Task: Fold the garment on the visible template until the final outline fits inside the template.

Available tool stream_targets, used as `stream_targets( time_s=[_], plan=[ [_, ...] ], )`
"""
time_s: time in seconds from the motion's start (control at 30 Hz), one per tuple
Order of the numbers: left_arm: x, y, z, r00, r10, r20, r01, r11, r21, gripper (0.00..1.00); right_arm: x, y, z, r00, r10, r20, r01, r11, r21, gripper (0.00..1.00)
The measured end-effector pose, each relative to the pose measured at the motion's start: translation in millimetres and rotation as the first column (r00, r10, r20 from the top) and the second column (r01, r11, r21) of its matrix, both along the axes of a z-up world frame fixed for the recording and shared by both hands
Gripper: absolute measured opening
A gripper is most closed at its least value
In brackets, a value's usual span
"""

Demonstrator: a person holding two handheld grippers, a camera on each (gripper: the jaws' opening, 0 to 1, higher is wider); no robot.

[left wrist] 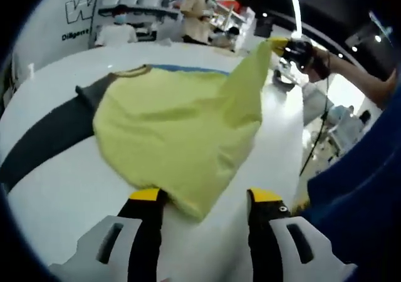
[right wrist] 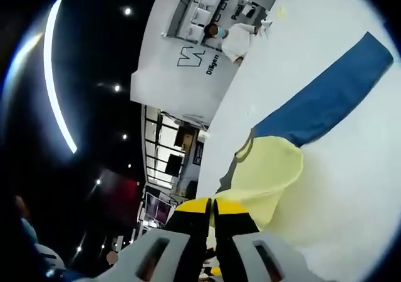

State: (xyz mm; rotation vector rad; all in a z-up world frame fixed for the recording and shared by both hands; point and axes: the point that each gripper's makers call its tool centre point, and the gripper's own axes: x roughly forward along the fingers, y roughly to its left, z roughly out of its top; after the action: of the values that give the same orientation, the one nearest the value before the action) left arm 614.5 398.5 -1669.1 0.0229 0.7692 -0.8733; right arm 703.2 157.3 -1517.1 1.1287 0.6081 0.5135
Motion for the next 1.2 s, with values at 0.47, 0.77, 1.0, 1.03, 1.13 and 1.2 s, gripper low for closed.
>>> stream_targets(
  time_s=[0.47,0.77,1.0,1.03,1.13,1.2],
  plan=[
    [-21.8,-25.1,3.8,0.996,-0.082,-0.026,0.079,0.993,-0.092,0.41,-2.1,-1.3,0.6,1.0,-0.008,-0.003,0.008,1.0,0.014,0.0],
    [-43.4,-28.9,15.6,0.992,-0.113,-0.053,0.103,0.983,-0.154,0.29,-3.2,-1.5,0.6,1.0,-0.004,-0.006,0.004,1.0,0.017,0.0],
    [-53.4,-32.6,18.9,0.991,-0.116,-0.065,0.103,0.98,-0.171,0.24,-4.7,-1.0,0.5,1.0,-0.003,-0.006,0.003,1.0,0.018,0.0],
    [-55.5,-33.0,20.5,0.991,-0.117,-0.068,0.103,0.979,-0.174,0.23,-4.8,-1.0,0.2,1.0,-0.004,-0.007,0.004,1.0,0.019,0.0],
    [-62.3,-34.5,23.1,0.988,-0.126,-0.092,0.108,0.977,-0.185,0.15,-5.2,-1.2,-0.7,1.0,-0.006,-0.008,0.006,1.0,0.023,0.0],
    [-70.2,-36.2,24.6,0.982,-0.148,-0.117,0.122,0.972,-0.203,0.12,-6.1,-1.1,-1.0,1.0,-0.005,-0.008,0.005,1.0,0.026,0.0]
  ],
)
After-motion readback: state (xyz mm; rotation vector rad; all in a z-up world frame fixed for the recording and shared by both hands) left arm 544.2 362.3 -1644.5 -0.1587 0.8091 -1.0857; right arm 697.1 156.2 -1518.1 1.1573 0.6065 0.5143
